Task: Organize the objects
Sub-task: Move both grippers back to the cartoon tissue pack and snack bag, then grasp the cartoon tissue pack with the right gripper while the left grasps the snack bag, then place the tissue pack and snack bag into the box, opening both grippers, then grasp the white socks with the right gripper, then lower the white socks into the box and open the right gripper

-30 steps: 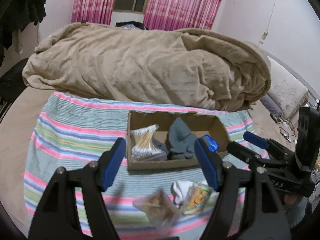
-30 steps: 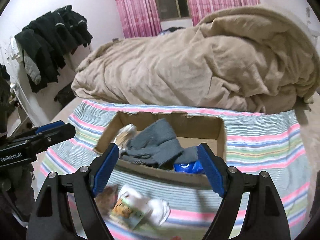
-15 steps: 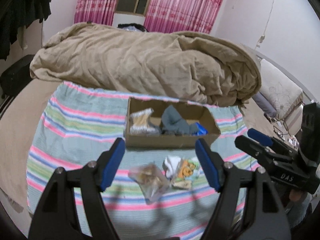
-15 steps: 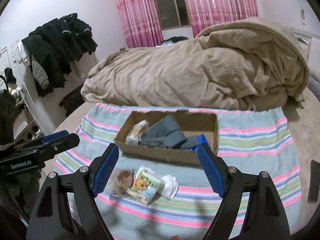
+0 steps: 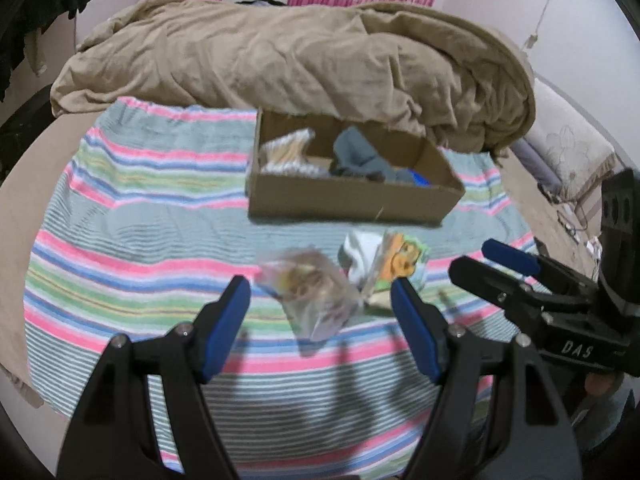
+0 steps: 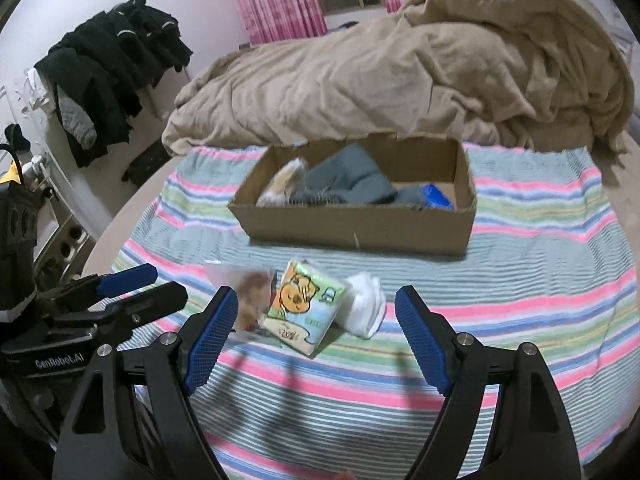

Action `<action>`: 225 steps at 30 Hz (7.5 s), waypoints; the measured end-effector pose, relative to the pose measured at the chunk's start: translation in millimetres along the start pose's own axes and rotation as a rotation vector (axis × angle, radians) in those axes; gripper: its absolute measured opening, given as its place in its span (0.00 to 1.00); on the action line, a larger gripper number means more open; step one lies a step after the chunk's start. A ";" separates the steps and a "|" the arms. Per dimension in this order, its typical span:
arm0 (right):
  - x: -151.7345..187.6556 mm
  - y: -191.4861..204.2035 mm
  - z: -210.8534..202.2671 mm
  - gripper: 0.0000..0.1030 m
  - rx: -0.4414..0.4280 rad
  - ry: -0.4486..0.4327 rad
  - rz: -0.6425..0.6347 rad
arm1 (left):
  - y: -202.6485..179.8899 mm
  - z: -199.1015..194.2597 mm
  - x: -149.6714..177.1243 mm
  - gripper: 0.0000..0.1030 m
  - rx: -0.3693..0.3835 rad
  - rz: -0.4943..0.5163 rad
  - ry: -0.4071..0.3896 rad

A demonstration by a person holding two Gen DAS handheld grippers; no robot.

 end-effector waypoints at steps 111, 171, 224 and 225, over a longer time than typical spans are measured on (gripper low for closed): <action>-99.9 -103.7 106.5 0.83 0.118 -0.009 0.014 | -27.4 99.2 -120.0 0.65 0.037 0.107 -0.060; 22.1 -29.6 83.3 0.68 -0.009 0.086 0.031 | 25.4 57.9 18.6 0.74 -0.051 -0.003 0.062; -57.2 -94.6 75.7 0.36 0.090 0.079 0.009 | -17.4 67.8 -82.1 0.74 -0.062 0.091 -0.049; -56.3 -95.4 77.4 0.36 0.090 0.081 0.009 | -16.1 71.0 -81.5 0.74 -0.067 0.090 -0.043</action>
Point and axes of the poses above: each gripper's, at about its wrist camera, not at the fingertips, and z roughly the way its jaws point, y to its left, x to its underside, the point moved 7 cm from there along z, roughly the way its jaws point, and after that the axes turned 6 degrees about -z, right-handed, at the moved point
